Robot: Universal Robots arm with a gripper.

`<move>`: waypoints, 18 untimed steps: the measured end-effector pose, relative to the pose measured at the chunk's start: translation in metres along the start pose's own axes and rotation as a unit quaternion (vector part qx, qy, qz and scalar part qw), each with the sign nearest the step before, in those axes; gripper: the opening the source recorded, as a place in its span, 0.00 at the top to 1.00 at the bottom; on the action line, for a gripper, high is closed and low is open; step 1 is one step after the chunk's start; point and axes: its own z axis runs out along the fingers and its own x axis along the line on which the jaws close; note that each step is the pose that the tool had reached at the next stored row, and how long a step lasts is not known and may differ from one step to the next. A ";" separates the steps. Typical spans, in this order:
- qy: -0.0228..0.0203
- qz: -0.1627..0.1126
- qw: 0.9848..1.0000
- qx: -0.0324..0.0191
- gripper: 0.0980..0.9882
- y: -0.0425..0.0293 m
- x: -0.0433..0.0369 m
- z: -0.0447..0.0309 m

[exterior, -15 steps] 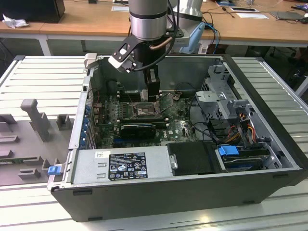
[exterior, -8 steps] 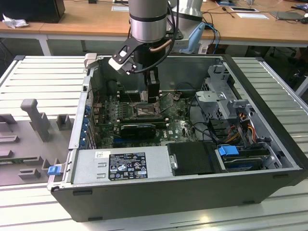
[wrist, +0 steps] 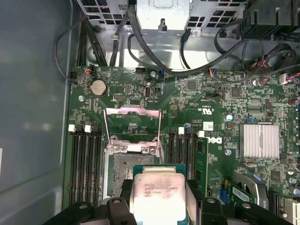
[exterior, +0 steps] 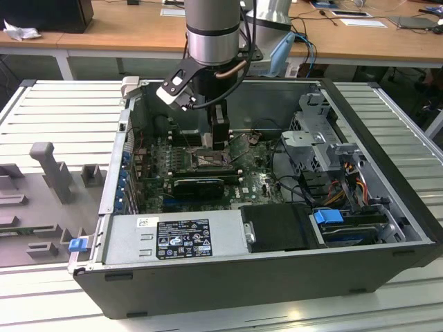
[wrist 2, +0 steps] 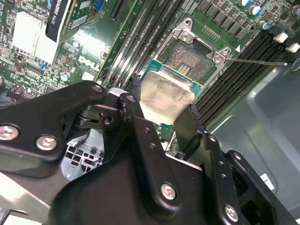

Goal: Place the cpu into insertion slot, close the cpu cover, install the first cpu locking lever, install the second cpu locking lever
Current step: 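Place the cpu into insertion slot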

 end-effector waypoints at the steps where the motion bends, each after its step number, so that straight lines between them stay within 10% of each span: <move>1: 0.000 0.000 1.000 0.000 0.52 -0.0001 0.0000 0.0009; 18: -0.002 0.015 1.000 0.000 0.52 -0.0014 -0.0003 0.0164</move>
